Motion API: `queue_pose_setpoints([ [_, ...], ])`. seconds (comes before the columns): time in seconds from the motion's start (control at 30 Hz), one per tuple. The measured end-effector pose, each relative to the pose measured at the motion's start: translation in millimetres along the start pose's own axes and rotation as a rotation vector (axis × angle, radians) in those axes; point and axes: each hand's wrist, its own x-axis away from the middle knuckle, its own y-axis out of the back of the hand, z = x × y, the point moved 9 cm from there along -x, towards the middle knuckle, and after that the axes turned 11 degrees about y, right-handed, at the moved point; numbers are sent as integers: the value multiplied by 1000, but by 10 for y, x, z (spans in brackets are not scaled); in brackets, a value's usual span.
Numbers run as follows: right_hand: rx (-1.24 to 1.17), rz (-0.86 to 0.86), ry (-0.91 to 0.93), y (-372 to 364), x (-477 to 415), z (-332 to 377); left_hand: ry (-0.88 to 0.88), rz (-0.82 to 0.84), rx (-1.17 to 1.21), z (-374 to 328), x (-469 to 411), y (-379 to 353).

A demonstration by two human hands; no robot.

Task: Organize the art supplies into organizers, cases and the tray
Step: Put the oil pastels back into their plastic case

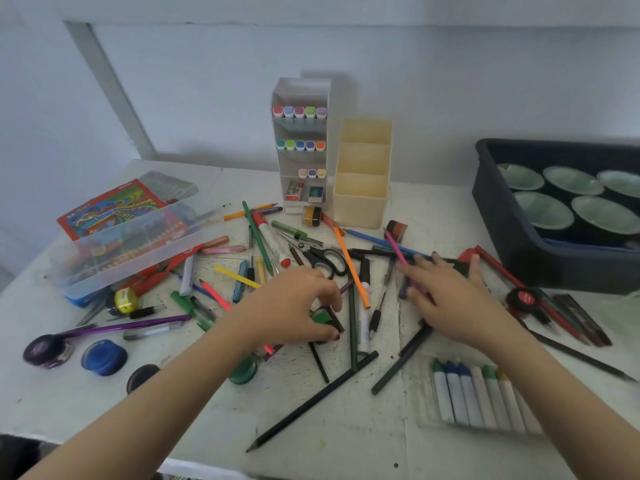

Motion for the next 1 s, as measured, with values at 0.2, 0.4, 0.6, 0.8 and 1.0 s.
queue_pose_setpoints([
  [0.2, -286, -232, -27, 354, 107, -176, 102, 2, -126, 95, 18, -40],
  [0.4, -374, -414, -143, 538, 341, -538, 164, -15, 104, 173, -40, 65],
  [0.6, -222, -204, -161, 290, 486, -597, 310, -293, 441, 413, -267, 291],
  [0.8, -73, -39, -86, 39, 492, -495, 456, -390, 480, 672, -412, 311],
  [1.0, -17, 46, -71, -65, 426, -458, 490, -500, 528, 941, -163, 606],
])
